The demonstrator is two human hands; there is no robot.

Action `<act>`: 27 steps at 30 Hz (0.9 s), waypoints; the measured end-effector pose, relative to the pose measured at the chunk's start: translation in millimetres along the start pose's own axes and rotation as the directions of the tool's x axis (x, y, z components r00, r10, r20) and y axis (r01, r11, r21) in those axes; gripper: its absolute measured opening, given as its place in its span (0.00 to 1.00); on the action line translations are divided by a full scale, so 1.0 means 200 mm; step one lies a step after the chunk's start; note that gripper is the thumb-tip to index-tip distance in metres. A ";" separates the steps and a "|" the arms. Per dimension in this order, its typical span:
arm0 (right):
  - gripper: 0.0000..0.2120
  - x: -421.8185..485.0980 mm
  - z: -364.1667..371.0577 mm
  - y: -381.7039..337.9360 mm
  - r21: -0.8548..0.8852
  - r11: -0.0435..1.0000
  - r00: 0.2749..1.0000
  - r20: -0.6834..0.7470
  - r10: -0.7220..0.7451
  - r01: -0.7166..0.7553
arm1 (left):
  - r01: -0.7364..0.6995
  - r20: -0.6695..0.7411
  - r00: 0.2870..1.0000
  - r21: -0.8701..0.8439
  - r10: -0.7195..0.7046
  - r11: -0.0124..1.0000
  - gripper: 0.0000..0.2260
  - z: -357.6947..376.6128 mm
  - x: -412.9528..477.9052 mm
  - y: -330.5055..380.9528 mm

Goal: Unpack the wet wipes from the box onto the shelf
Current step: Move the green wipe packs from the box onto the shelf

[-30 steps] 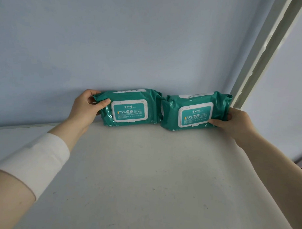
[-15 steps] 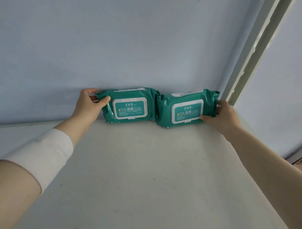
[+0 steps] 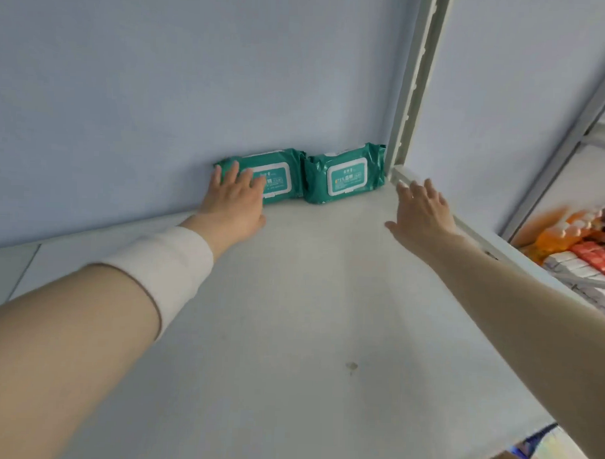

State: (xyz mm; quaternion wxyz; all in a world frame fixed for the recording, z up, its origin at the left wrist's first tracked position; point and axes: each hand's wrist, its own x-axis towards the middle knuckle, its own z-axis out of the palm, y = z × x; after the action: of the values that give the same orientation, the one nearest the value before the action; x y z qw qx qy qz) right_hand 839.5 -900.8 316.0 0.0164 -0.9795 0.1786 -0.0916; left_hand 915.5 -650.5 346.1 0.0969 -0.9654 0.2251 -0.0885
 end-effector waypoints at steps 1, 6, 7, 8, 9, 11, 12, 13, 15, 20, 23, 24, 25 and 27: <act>0.34 -0.10 -0.02 -0.01 -0.057 0.998 0.999 0.027 -0.025 0.027 | -0.036 0.055 0.998 0.025 0.034 0.999 0.29 -0.03 -0.06 0.06; 0.29 -0.58 -0.18 0.04 -0.145 0.989 0.996 0.092 -0.009 0.022 | -0.212 0.138 0.971 0.105 0.197 0.972 0.22 -0.19 -0.39 0.36; 0.28 -0.67 -0.22 0.08 -0.150 0.989 0.996 0.092 0.004 0.010 | -0.234 0.138 0.966 0.092 0.220 0.968 0.21 -0.22 -0.45 0.43; 0.27 -0.76 -0.26 0.13 -0.156 0.988 0.995 0.095 0.015 0.000 | -0.255 0.134 0.961 0.078 0.243 0.964 0.20 -0.26 -0.51 0.50; 0.27 -0.85 -0.30 0.18 -0.163 0.987 0.994 0.104 0.026 -0.008 | -0.279 0.130 0.954 0.067 0.269 0.958 0.20 -0.30 -0.58 0.57; 0.27 -1.03 -0.36 0.30 -0.181 0.983 0.989 0.136 0.051 -0.026 | -0.335 0.126 0.937 0.059 0.325 0.941 0.18 -0.36 -0.71 0.73; 0.28 -1.13 -0.39 0.37 -0.182 0.983 0.985 0.162 0.062 -0.032 | -0.358 0.128 0.928 0.058 0.349 0.932 0.18 -0.38 -0.77 0.81; 0.28 -1.23 -0.42 0.44 -0.178 0.983 0.980 0.189 0.070 -0.036 | -0.378 0.136 0.920 0.057 0.368 0.924 0.18 -0.40 -0.84 0.90; 0.27 -1.46 -0.45 0.60 -0.174 0.984 0.969 0.230 0.086 -0.046 | -0.414 0.155 0.902 0.038 0.404 0.910 0.18 -0.43 -1.00 1.09; 0.25 -2.11 -0.44 1.02 -0.118 0.984 0.912 0.373 0.171 -0.137 | -0.515 0.278 0.812 -0.074 0.514 0.854 0.19 -0.48 -1.49 1.59; 0.24 -2.48 -0.38 1.28 -0.177 0.964 0.815 0.518 0.261 -0.197 | -0.573 0.382 0.723 -0.133 0.575 0.809 0.20 -0.42 -1.75 1.89; 0.25 -2.58 -0.35 1.36 -0.196 0.955 0.776 0.558 0.294 -0.221 | -0.594 0.409 0.697 -0.131 0.589 0.794 0.20 -0.38 -1.82 1.99; 0.25 -2.66 -0.31 1.45 -0.209 0.947 0.737 0.594 0.322 -0.246 | -0.612 0.431 0.675 -0.126 0.599 0.781 0.20 -0.34 -1.88 2.07; 0.25 -2.79 -0.22 1.61 -0.225 0.932 0.673 0.646 0.360 -0.284 | -0.635 0.462 0.641 -0.129 0.613 0.761 0.19 -0.27 -1.98 2.23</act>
State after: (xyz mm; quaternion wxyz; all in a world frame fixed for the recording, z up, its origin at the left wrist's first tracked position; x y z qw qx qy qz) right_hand 207.0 -1005.8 240.8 0.0444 -0.8971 0.3347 0.2849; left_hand 367.7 -870.9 245.8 0.1954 -0.8163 0.5107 0.1860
